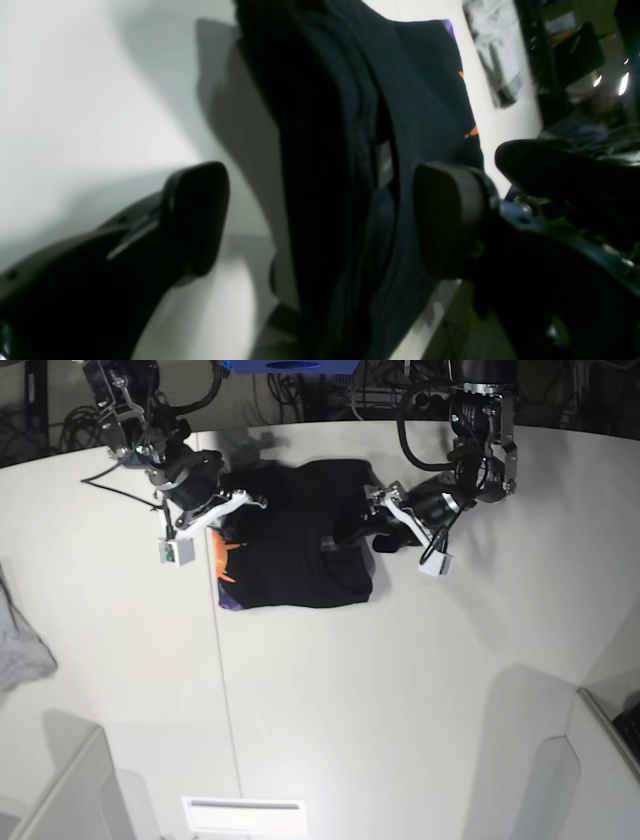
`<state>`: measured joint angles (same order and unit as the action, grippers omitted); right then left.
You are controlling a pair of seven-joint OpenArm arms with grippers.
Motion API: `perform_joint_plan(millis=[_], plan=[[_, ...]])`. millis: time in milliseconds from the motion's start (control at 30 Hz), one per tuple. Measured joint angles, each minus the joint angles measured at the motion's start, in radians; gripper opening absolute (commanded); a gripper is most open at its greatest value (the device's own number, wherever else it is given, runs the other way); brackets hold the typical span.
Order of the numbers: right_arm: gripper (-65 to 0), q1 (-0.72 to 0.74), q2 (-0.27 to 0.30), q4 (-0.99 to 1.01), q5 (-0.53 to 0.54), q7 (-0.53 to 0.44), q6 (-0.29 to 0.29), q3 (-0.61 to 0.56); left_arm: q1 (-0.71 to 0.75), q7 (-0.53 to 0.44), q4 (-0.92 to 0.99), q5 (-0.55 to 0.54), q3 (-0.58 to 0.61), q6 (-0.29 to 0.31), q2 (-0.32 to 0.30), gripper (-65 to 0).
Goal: Fold the T-shirt properly
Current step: 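Grasp the bundle edge with the left gripper and flip it over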
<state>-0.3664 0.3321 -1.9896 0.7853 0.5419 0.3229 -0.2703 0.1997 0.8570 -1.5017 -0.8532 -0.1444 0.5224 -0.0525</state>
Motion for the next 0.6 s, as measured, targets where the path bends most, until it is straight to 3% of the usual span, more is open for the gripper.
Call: perform_joint_plan(millis=[133,367,433,500,600], plan=[[-65.0,0.0,0.001,0.0,0.0,0.0,0.0,0.0,-0.017,-0.005,0.018,0.021,0.011,-0.002,0.033,-9.4],[-65.0,0.0,0.001,0.0,0.0,-0.013,0.0,0.0,-0.048,-0.005,0.057,0.013,0.015,0.001,0.033,-9.9],[-65.0,-0.001,0.001,0.0,0.0,-0.048,0.0,0.0,-0.047,-0.008,0.06,0.012,0.015,0.001,0.033,-14.8],[-65.0,-0.009,0.001,0.0,0.0,-0.056,0.0,0.0,-0.047,-0.006,0.061,0.021,0.015,-0.011,0.032,-24.5],[-65.0,-0.017,0.001,0.0,0.0,-0.069,0.0,0.0,-0.047,-0.004,0.064,0.019,0.015,-0.079,0.033,-35.7]])
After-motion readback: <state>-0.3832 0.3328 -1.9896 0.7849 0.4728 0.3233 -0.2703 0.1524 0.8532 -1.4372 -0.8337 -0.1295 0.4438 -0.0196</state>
